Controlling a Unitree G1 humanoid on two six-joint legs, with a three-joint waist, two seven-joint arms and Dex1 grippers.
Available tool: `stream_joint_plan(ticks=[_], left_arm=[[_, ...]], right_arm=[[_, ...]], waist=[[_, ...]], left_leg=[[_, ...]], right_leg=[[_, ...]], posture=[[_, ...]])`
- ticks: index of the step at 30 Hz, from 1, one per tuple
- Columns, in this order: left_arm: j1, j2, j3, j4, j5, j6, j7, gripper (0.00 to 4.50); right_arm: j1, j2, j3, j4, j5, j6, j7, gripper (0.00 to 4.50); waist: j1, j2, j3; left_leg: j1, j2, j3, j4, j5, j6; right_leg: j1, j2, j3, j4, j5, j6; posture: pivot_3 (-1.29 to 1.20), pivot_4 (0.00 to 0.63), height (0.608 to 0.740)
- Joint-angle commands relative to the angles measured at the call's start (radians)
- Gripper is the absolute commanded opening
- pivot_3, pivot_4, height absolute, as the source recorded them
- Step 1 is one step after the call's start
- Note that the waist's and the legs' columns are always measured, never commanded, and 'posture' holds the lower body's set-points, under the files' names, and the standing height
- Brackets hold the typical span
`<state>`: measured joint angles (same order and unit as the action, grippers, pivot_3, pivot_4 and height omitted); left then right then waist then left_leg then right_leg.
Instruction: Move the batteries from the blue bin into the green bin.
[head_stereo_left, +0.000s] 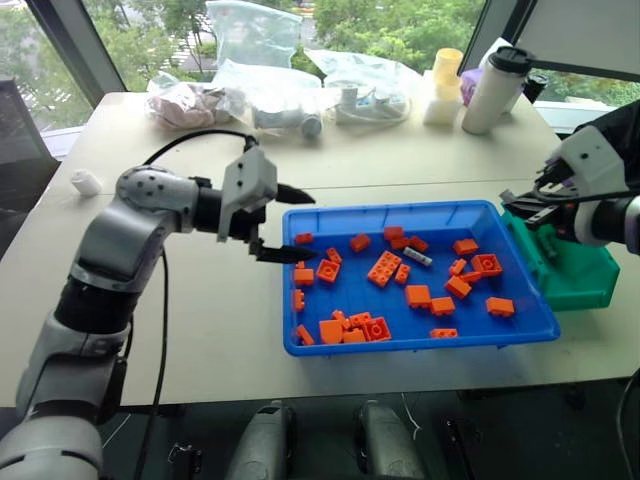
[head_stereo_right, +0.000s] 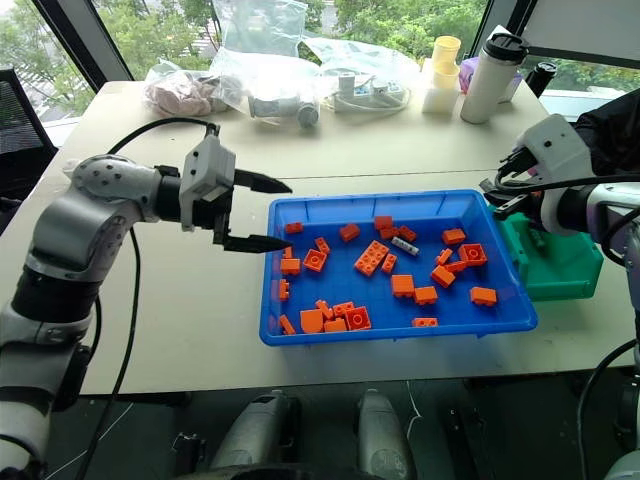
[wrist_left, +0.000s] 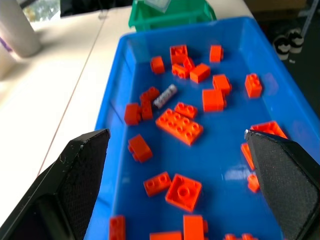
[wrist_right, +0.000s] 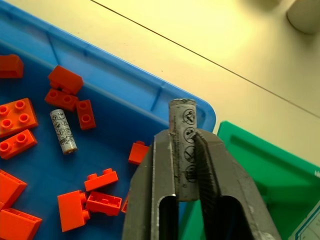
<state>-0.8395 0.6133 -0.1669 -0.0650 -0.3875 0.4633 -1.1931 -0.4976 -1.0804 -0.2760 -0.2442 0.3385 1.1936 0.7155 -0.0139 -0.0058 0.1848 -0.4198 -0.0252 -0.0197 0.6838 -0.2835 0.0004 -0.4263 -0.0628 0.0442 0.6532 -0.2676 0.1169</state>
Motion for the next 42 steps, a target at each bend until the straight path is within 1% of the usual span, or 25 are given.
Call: stream_joint_plan(ticks=[1, 7, 10, 11, 12, 13, 14, 18, 20, 23, 24, 26, 29, 33, 42], left_arm=[[-0.021, -0.027, 0.017, 0.028, 0.007, -0.041, 0.014, 4.5], [-0.005, -0.073, -0.01, 0.049, 0.03, -0.072, 0.024, 4.5], [0.012, -0.083, -0.014, 0.051, 0.044, -0.084, 0.035, 4.5], [0.015, -0.084, -0.015, 0.051, 0.048, -0.087, 0.037, 4.5], [0.016, -0.086, -0.013, 0.05, 0.049, -0.085, 0.04, 4.5], [0.017, -0.087, -0.009, 0.045, 0.048, -0.08, 0.043, 4.5], [0.018, -0.086, -0.006, 0.039, 0.046, -0.074, 0.045, 4.5], [0.029, -0.071, 0.002, 0.016, 0.041, -0.058, 0.043, 4.5], [0.032, -0.064, 0.004, 0.007, 0.038, -0.053, 0.042, 4.5], [0.036, -0.044, 0.023, -0.034, -0.007, -0.001, 0.025, 4.5], [0.042, -0.032, 0.033, -0.057, -0.035, 0.031, 0.013, 4.5], [0.051, -0.014, 0.039, -0.087, -0.067, 0.072, 0.001, 4.5], [0.072, 0.021, 0.009, -0.11, -0.043, 0.069, -0.013, 4.5], [0.086, 0.024, 0.004, -0.132, -0.045, 0.086, 0.005, 4.5], [0.147, 0.074, -0.022, -0.187, 0.001, 0.088, 0.019, 4.5]], right_arm=[[0.022, -0.029, -0.078, 0.012, -0.018, -0.038, -0.027, 0.02], [0.087, -0.03, -0.114, 0.088, -0.042, -0.078, -0.061, 0.02], [0.119, -0.03, -0.101, 0.117, -0.054, -0.128, -0.064, 0.02], [0.123, -0.029, -0.098, 0.126, -0.058, -0.141, -0.067, 1.0], [0.126, -0.029, -0.093, 0.134, -0.063, -0.15, -0.072, 1.43], [0.127, -0.03, -0.089, 0.141, -0.067, -0.159, -0.078, 2.05], [0.123, -0.029, -0.086, 0.148, -0.07, -0.167, -0.084, 2.42], [0.076, -0.018, -0.086, 0.165, -0.062, -0.192, -0.096, 4.42], [0.054, -0.013, -0.087, 0.165, -0.05, -0.191, -0.095, 4.42], [-0.001, 0.026, -0.082, 0.113, 0.025, -0.207, -0.04, 4.42], [-0.002, 0.049, -0.059, 0.056, 0.075, -0.205, 0.004, 4.42], [0.004, 0.078, -0.019, -0.008, 0.124, -0.203, 0.05, 4.42], [0.031, 0.095, 0.093, -0.045, 0.097, -0.241, 0.067, 4.42], [0.051, 0.131, 0.21, -0.048, 0.07, -0.271, 0.069, 4.42], [0.029, 0.199, 0.319, 0.046, 0.019, -0.286, 0.044, 4.42]], waist=[[-0.008, 0.001, -0.001], [0.001, 0.002, -0.001], [0.005, 0.002, -0.001], [0.005, 0.002, -0.001], [0.004, 0.002, -0.001], [0.003, 0.002, -0.001], [0.003, 0.002, -0.001], [0.001, 0.002, -0.001], [0.0, 0.002, -0.001], [-0.002, 0.002, -0.001], [-0.001, 0.002, -0.001], [0.0, 0.002, -0.001], [0.001, 0.002, -0.001], [0.008, 0.001, -0.001], [0.001, 0.001, -0.001]], left_leg=[[0.001, 0.001, 0.001, -0.001, 0.0, 0.0], [0.003, 0.001, 0.003, -0.001, 0.0, 0.0], [0.002, 0.001, 0.003, -0.001, 0.0, 0.0], [0.002, 0.001, 0.003, -0.001, 0.0, 0.0], [0.002, 0.001, 0.003, -0.001, 0.0, 0.0], [0.002, 0.001, 0.003, -0.001, 0.0, 0.0], [0.002, 0.001, 0.003, -0.001, 0.0, 0.0], [0.003, 0.001, 0.003, -0.001, 0.0, 0.0], [0.003, 0.001, 0.003, -0.001, 0.0, 0.0], [0.003, 0.002, 0.003, -0.001, 0.0, 0.0], [0.003, 0.002, 0.003, -0.001, 0.0, 0.0], [0.003, 0.002, 0.002, -0.001, 0.0, 0.0], [0.003, 0.002, 0.002, -0.001, 0.0, 0.0], [0.002, 0.001, 0.002, 0.0, 0.0, 0.0], [0.002, 0.001, 0.002, 0.0, 0.0, 0.0]], right_leg=[[-0.001, 0.001, 0.002, 0.0, 0.0, 0.0], [0.0, 0.001, 0.003, 0.003, 0.0, 0.0], [0.0, 0.001, 0.003, 0.002, 0.0, 0.0], [0.0, 0.001, 0.003, 0.002, 0.0, 0.0], [0.0, 0.001, 0.003, 0.002, 0.0, 0.0], [0.0, 0.001, 0.003, 0.002, 0.0, 0.0], [0.0, 0.001, 0.003, 0.002, 0.0, 0.0], [0.0, 0.001, 0.003, 0.002, 0.0, 0.0], [0.0, 0.001, 0.003, 0.002, 0.0, 0.0], [0.0, 0.001, 0.003, 0.002, 0.0, 0.0], [0.0, 0.001, 0.003, 0.002, 0.0, 0.0], [0.0, 0.001, 0.003, 0.002, 0.0, 0.0], [0.0, 0.001, 0.003, 0.002, 0.0, 0.0], [0.0, 0.0, 0.002, 0.002, 0.0, 0.0], [0.0, 0.001, 0.002, 0.002, 0.0, 0.0]], posture=[[0.0, 0.15, 0.74], [0.0, 0.15, 0.74], [0.0, 0.15, 0.74], [0.0, 0.15, 0.74], [0.0, 0.15, 0.74], [0.0, 0.15, 0.74], [0.0, 0.15, 0.74], [0.0, 0.15, 0.74], [0.0, 0.15, 0.74], [0.0, 0.15, 0.74], [0.0, 0.15, 0.74], [0.0, 0.15, 0.74], [0.0, 0.15, 0.74], [0.0, 0.15, 0.74], [0.0, 0.15, 0.74]])
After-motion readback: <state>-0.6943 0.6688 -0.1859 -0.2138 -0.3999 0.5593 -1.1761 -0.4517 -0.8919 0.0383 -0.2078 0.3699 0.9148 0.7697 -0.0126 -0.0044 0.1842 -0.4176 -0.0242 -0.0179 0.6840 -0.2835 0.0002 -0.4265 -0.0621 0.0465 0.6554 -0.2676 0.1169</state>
